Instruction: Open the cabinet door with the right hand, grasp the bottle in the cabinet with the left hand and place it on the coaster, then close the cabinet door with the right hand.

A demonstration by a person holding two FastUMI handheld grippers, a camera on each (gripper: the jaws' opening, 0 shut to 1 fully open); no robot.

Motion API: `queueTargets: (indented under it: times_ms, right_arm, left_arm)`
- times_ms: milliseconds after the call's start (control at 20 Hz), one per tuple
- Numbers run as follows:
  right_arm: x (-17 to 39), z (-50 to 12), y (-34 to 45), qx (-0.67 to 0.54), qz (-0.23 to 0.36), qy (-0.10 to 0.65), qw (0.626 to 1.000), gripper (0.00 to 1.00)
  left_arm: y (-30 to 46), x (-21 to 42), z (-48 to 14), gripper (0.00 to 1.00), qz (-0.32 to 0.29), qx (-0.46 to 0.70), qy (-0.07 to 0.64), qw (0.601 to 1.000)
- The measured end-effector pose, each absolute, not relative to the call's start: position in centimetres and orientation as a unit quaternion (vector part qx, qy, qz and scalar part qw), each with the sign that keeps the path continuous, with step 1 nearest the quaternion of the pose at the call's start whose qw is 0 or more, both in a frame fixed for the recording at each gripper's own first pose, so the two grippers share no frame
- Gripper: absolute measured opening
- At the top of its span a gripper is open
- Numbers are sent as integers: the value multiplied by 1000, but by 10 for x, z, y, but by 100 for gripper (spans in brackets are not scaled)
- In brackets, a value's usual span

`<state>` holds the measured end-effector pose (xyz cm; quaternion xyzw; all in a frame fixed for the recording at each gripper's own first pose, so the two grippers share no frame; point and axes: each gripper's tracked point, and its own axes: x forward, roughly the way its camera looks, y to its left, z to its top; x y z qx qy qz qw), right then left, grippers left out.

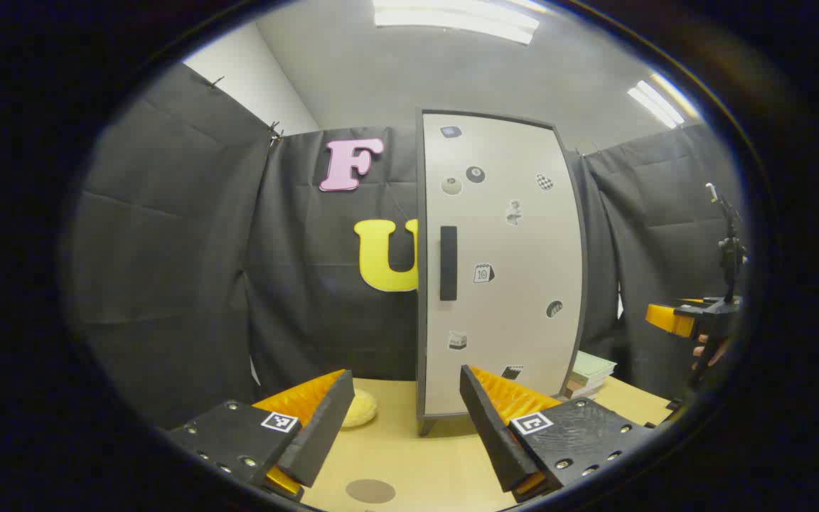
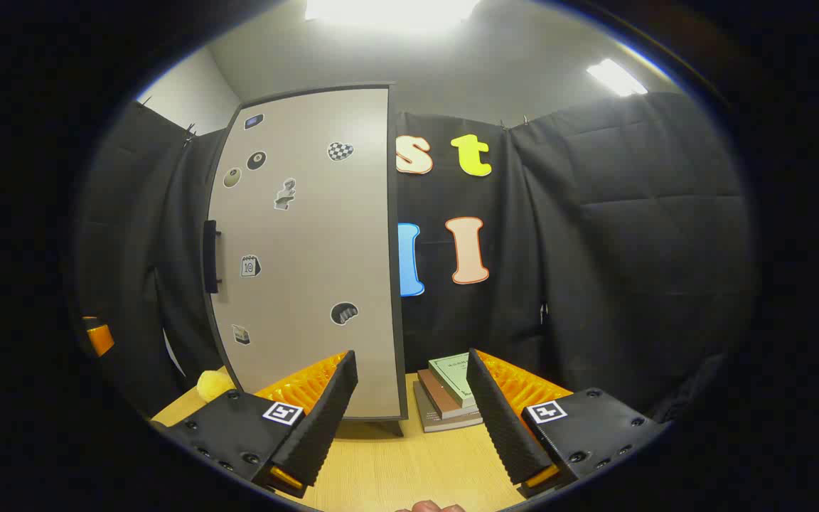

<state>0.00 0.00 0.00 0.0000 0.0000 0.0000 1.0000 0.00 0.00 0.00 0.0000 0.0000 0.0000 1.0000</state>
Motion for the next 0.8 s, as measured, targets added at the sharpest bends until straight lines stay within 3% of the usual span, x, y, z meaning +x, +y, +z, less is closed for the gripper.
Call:
queueTargets:
  times_ms: [50, 100, 150, 250, 350, 400, 550, 600, 750, 800]
  right_arm:
    - [0, -1, 0, 2, -1, 2, 1000, 98]
    - [-1, -1, 0, 4, -1, 2, 1000, 98]
    - [0, -1, 0, 5, -1, 2, 1000, 98]
    - [-1, -4, 2, 2, 0, 6, 1000, 98]
    - [-2, -7, 4, -1, 3, 10, 1000, 98]
    - [-2, -7, 5, -2, 4, 11, 1000, 98]
    - [-2, -8, 8, -12, 6, 16, 1000, 98]
    - [-2, -8, 9, -17, 5, 16, 1000, 98]
    - [0, -1, 17, -12, 14, 15, 1000, 98]
    - [0, 1, 20, -8, 18, 15, 1000, 98]
  left_arm:
    - [2, -1, -3, 88, 2, 0, 3, 1000]
    - [3, -2, -7, 92, 4, -2, 8, 1000]
    - [4, -3, -11, 88, 5, -5, 13, 1000]
    - [4, -5, -15, 92, 4, -10, 19, 1000]
    - [6, -5, -17, 88, 7, -6, 19, 1000]
    - [7, -5, -15, 93, 9, -4, 18, 1000]
    - [2, -5, -15, 92, 5, -9, 16, 1000]
    - [2, -6, -15, 88, 4, -9, 16, 1000]
    - [4, -5, -15, 92, 4, -10, 16, 1000]
    - [5, -6, -17, 88, 6, -11, 16, 1000]
